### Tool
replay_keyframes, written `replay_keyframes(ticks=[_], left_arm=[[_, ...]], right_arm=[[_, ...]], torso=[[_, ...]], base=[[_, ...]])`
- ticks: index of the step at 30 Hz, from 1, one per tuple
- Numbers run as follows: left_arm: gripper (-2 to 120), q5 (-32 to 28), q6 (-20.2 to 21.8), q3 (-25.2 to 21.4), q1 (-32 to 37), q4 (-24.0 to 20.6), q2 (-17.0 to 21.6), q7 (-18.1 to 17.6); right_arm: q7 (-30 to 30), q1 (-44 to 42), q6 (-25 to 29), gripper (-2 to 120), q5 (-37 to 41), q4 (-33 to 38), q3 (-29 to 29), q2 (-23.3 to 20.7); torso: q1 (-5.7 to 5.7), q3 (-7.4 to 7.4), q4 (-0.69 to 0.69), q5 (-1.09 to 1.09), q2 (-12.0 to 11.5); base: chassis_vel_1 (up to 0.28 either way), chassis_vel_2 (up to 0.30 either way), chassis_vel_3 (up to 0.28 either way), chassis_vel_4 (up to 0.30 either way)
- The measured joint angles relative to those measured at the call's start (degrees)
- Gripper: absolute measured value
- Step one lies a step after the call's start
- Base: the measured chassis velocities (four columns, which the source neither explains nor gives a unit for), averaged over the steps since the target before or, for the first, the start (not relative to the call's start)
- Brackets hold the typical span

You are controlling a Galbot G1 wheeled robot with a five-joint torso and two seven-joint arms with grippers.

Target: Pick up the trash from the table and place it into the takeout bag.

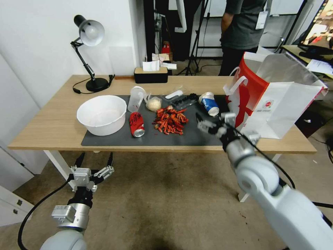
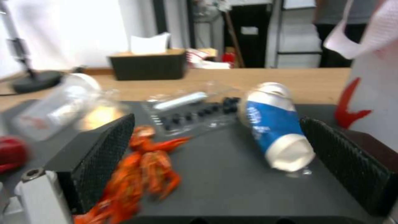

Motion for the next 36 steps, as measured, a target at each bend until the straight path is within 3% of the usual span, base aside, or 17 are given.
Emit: replay_keyframes(ticks=[12,25,36], left_arm=[[100,-1.59,0.35,0.05,0.11,0.37,-0.05,-0.03],[100,-1.99,1.29,-0.51,0.08,-0.07,0.39,-0.16],[100,-2.65,0.90,-0.57,-0.27,0.16,0.70,-0.23]], right_arm=[[8.21,13.21,-8.50,100,10.44,-9.81,-4.40,2.35],[11.27,26.13,-16.03,100,13.00,-21.27,-10.54,6.08],[13.61,32.53,-18.11,100,12.90,-32.63,-14.16,9.84]], torso=[[0.00,0.00,-0.01,0.00,0.00],[-0.01,-0.01,0.00,-0.02,0.00],[0.00,0.00,0.00,-0.02,0.01]], base=[[0.000,0.000,0.000,0.000],[0.000,0.000,0.000,0.000],[0.000,0.000,0.000,0.000]])
